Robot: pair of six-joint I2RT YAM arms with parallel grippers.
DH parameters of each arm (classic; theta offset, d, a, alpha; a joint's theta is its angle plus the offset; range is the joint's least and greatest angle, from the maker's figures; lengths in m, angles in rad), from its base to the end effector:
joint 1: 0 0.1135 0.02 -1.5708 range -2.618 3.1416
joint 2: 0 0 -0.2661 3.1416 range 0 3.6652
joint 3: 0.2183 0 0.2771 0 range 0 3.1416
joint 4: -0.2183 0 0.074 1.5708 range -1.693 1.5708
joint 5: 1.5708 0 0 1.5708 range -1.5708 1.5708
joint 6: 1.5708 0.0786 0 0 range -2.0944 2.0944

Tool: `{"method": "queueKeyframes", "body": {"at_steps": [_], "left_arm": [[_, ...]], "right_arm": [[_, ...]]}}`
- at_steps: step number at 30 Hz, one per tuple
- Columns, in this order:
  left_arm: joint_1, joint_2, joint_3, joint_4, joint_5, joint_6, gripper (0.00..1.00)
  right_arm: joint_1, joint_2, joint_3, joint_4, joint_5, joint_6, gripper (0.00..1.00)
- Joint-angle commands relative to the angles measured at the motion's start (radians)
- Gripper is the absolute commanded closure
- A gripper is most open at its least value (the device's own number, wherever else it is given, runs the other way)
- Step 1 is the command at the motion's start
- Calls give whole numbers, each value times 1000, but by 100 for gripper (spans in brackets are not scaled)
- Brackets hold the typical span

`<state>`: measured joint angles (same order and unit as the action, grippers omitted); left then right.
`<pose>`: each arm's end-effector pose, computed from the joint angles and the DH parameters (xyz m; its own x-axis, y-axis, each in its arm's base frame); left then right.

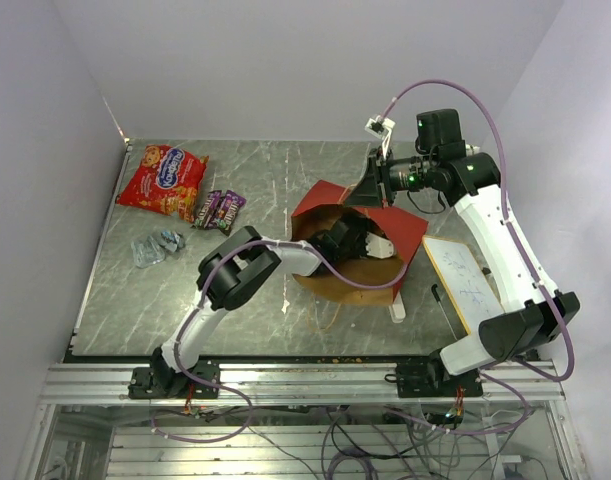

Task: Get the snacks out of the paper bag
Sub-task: Take out the snack from the paper bag.

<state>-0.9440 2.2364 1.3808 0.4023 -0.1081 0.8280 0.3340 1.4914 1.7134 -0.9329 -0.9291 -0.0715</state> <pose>0.3258 -0.4355 0.0913 0.3775 0.7273 -0.5732 0.6953 0.1863 0.6941 0.3018 0.1714 0.4179 -0.5599 -0.2395 -0.7932 -0.8118 0.3503 0.4672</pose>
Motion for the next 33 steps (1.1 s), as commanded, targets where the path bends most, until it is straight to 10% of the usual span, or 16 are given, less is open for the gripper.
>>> {"method": "queueKeyframes", "body": {"at_steps": [1, 11, 33], "left_arm": [[4, 68, 112, -23, -31, 29, 33], [-1, 23, 117, -41, -111, 15, 83], [-177, -768, -308, -567, 178, -431, 93]], "right_arm": [[-7, 15, 49, -6, -27, 22, 100], [-6, -8, 48, -8, 18, 33, 100], [-8, -128, -204, 340, 202, 199, 100]]}}
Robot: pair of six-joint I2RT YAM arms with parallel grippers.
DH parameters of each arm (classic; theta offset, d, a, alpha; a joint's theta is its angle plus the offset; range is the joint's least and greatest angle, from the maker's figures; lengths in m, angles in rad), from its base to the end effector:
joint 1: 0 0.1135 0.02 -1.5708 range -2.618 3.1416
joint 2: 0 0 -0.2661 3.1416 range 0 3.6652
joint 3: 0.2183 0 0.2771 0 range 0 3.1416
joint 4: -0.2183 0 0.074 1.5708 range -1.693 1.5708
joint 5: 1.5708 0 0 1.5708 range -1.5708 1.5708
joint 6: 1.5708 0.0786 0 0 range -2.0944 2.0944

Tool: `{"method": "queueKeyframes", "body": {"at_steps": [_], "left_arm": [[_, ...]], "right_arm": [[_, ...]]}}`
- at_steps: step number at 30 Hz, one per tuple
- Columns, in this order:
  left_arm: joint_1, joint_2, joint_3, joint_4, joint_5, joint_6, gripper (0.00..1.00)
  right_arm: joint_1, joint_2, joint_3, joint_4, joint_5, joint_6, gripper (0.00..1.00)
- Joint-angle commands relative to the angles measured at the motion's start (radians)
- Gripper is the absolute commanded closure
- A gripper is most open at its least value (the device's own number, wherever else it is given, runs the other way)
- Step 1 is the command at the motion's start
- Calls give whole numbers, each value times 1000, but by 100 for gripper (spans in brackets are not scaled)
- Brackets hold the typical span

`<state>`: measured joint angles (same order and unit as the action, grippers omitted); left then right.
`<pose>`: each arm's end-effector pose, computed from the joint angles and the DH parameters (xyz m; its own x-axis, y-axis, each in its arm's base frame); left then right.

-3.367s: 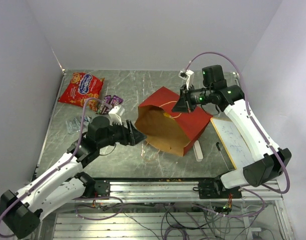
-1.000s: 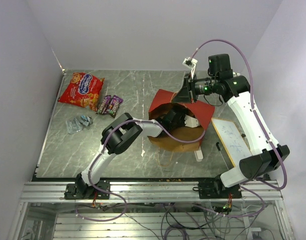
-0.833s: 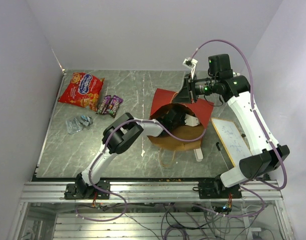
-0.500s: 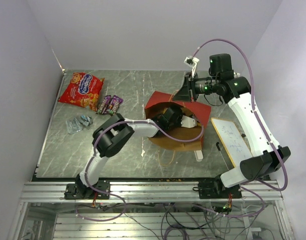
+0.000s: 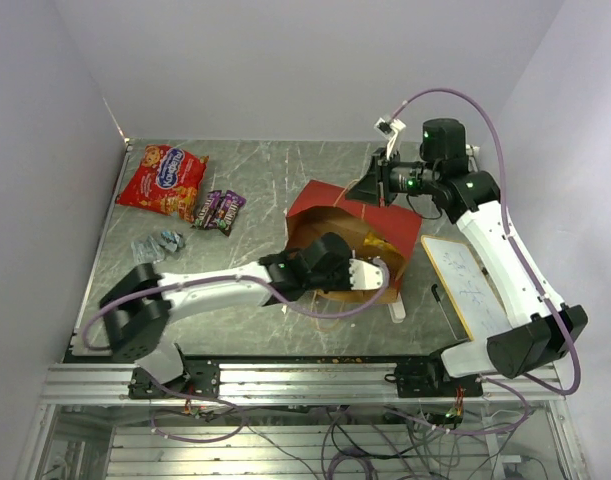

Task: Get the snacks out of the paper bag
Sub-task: Take out the snack from the paper bag, then place the snack at the center of the board.

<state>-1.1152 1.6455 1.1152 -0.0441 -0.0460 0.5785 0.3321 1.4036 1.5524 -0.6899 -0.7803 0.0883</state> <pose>0.1932 -0.3860 0.2109 0.2810 0.6678 -0.6893 0.8676 0.1303 0.4799 0.3087 0.1650 0.4085 -0.5557 -0.1254 -0.8218 -0.7557 0.4882 0.4365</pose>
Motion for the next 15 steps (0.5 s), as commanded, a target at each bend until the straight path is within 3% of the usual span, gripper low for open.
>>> {"method": "queueKeyframes", "body": {"at_steps": [1, 6, 9, 15], "left_arm": [[-6, -229, -61, -139, 131, -229, 93], [-6, -497, -127, -242, 170, -432, 93], [-5, -598, -116, -296, 121, -548, 93], [7, -596, 96, -496, -277, -789, 93]], "right_arm": [[-5, -44, -62, 112, 60, 47, 100], [-5, -57, -117, 179, 80, 71, 100], [-5, -63, -138, 204, 84, 69, 100], [-5, -17, -90, 178, 76, 52, 100]]}}
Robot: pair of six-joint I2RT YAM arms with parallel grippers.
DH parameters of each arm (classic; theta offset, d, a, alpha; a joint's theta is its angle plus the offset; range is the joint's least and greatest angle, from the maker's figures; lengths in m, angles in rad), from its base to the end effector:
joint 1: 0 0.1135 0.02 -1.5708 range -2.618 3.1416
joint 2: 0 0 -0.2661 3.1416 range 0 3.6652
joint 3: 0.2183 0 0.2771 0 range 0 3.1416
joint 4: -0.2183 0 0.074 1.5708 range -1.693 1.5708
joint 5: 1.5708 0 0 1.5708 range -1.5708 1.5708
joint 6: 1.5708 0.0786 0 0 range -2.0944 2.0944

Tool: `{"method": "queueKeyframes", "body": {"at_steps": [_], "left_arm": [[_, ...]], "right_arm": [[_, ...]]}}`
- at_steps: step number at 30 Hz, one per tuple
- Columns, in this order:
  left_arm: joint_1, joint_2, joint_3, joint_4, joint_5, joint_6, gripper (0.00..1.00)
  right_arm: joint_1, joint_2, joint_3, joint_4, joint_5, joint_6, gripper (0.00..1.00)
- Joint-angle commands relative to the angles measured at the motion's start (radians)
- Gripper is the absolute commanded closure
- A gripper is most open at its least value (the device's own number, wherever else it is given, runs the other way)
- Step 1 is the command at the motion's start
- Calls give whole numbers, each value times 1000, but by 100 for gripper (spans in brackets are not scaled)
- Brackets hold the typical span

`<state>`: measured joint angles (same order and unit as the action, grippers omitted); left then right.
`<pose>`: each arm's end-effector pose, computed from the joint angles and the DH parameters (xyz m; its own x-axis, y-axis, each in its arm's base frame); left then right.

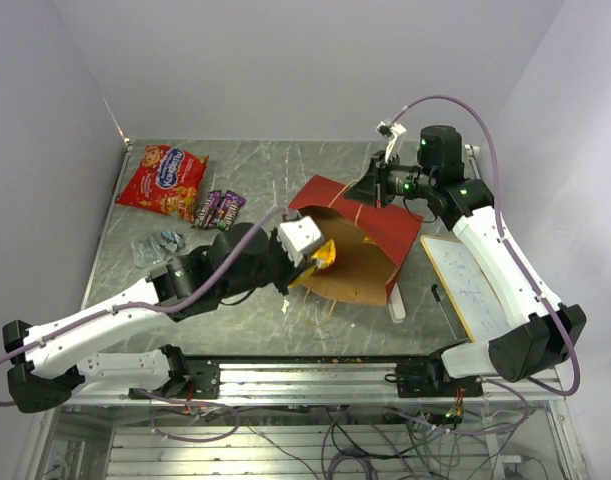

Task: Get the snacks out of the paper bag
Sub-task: Place the snack at the center of the board.

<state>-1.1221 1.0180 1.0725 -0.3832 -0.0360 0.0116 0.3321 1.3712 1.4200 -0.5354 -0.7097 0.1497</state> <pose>0.1290 -0.2614 0.3654 -0.1297 0.2962 -0.9463 0.8872 0.4608 0.0226 0.3167 0.1634 0.3850 -0.5552 -0.0718 -0.8286 -0.7170 0.5462 0.4331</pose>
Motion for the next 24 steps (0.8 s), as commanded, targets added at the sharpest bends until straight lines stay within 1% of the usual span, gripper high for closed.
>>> {"method": "queueKeyframes", "body": {"at_steps": [1, 3, 7, 10, 12, 14, 16, 19, 22, 24], "left_arm": [[23, 54, 181, -187, -378, -251, 93], [75, 102, 267, -243, -442, -265, 93], [291, 181, 438, -333, -509, -311, 93], [443, 205, 469, -326, -465, -316, 93], [511, 228, 467, -323, -447, -328, 93], [595, 276, 458, -336, -408, -357, 93], [670, 354, 450, -361, -332, -394, 93], [735, 524, 465, -404, -279, -414, 93], [760, 668, 509, -424, -275, -400, 93], [764, 748, 551, -419, -271, -363, 93]], "right_arm": [[-5, 26, 57, 18, 3, -11, 100], [-5, 46, 78, 10, -3, -13, 100], [-5, 68, 95, 5, -12, -18, 100], [-5, 69, 84, 4, -22, -26, 100], [-5, 68, 69, 3, -19, -26, 100], [-5, 68, 66, -11, -23, -27, 100], [-5, 56, 51, -4, -37, -29, 100], [-4, 36, 2, 36, -44, -24, 100], [-5, 31, -29, 78, -71, -22, 100], [-4, 32, -46, 101, -87, -22, 100]]}}
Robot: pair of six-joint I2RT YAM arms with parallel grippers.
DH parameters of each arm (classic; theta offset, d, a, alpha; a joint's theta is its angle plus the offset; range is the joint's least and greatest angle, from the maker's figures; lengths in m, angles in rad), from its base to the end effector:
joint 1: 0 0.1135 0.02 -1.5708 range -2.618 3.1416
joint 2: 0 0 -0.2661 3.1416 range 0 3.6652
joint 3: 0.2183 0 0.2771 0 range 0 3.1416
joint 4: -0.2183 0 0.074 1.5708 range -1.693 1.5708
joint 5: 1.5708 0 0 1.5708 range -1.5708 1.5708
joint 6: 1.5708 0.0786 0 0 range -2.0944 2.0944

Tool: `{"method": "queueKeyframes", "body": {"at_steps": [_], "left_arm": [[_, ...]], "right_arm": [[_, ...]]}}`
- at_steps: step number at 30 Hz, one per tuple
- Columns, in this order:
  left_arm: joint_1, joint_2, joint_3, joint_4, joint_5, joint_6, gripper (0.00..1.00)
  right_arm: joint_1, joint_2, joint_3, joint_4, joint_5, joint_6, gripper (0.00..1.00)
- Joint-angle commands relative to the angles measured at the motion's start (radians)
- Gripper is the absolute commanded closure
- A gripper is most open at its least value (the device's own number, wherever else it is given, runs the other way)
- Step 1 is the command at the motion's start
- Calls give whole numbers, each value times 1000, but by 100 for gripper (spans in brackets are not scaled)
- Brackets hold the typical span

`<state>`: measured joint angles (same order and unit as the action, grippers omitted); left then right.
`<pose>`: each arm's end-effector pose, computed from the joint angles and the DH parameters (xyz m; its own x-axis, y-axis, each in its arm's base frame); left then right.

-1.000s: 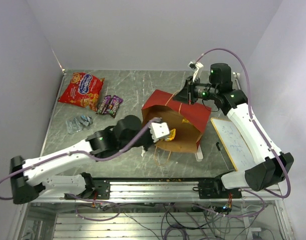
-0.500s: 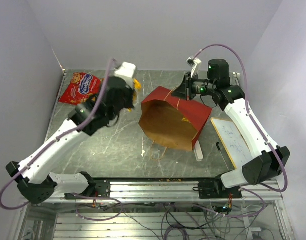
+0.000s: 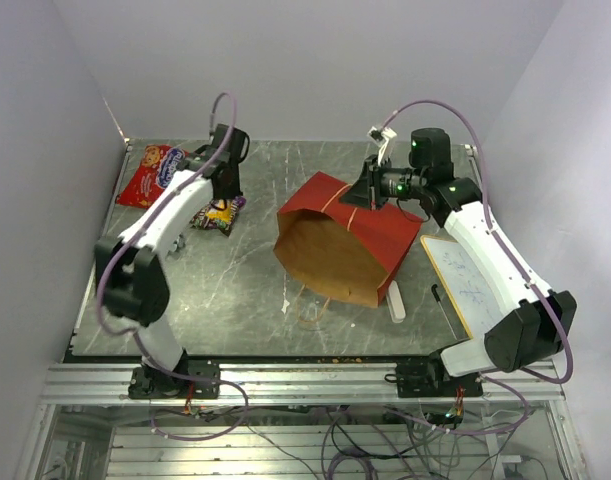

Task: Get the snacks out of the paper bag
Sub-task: Place the snack at the center of the board.

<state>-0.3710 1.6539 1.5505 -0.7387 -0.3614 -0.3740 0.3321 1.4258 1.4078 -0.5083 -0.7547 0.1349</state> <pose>0.3974 -0.1248 0.3004 -0.6910 -0.0979 -0.7162 -0.1426 0.9898 0.0023 0.3290 0.1704 0.3660 -0.5778 -0.0956 -0.8105 -0.7264 0.5131 0.4573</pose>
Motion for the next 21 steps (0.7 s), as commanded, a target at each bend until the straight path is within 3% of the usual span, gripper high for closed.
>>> {"method": "queueKeyframes", "body": {"at_steps": [1, 8, 13, 21], "left_arm": [[13, 143, 91, -64, 52, 33, 93], [14, 276, 138, 6, 79, 44, 93], [14, 436, 263, -39, 42, 28, 93], [14, 509, 265, 26, -52, 85, 92]], "right_arm": [[-5, -23, -35, 77, -45, -5, 100], [-5, -39, -45, 52, -62, -48, 100], [-5, -37, -43, 1, -43, -103, 100], [-5, -49, -66, 11, -53, -107, 100]]}}
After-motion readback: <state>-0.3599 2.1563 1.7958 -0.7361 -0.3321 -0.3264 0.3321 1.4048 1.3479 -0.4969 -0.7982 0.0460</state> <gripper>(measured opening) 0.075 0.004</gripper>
